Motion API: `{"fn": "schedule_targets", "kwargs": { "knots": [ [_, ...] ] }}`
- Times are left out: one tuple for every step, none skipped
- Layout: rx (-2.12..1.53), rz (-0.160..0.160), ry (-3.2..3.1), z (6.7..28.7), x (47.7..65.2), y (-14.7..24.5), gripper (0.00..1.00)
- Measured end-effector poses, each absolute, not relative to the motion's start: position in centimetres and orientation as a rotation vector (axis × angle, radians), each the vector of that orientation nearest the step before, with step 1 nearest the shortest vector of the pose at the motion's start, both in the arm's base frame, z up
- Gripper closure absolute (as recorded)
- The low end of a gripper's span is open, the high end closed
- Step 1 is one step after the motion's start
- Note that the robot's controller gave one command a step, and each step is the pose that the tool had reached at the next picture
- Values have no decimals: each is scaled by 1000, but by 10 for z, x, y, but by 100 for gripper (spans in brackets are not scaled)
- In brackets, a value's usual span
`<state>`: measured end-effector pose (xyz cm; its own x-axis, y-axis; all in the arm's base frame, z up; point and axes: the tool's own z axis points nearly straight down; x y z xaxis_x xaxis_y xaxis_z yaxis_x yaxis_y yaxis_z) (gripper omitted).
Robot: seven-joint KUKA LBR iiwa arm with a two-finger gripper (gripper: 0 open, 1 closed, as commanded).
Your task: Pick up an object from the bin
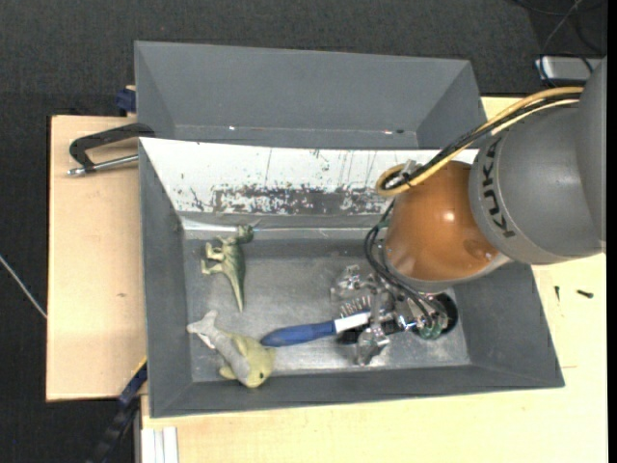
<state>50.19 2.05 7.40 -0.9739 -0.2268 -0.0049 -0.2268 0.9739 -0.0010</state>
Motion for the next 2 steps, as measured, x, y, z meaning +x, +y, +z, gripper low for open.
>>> {"fn": "schedule_targets", "kwargs": {
  "knots": [
    [-358, 0, 3117, 75, 503, 21, 0],
    [-358, 1, 3116, 75, 504, 22, 0]
  ]
}}
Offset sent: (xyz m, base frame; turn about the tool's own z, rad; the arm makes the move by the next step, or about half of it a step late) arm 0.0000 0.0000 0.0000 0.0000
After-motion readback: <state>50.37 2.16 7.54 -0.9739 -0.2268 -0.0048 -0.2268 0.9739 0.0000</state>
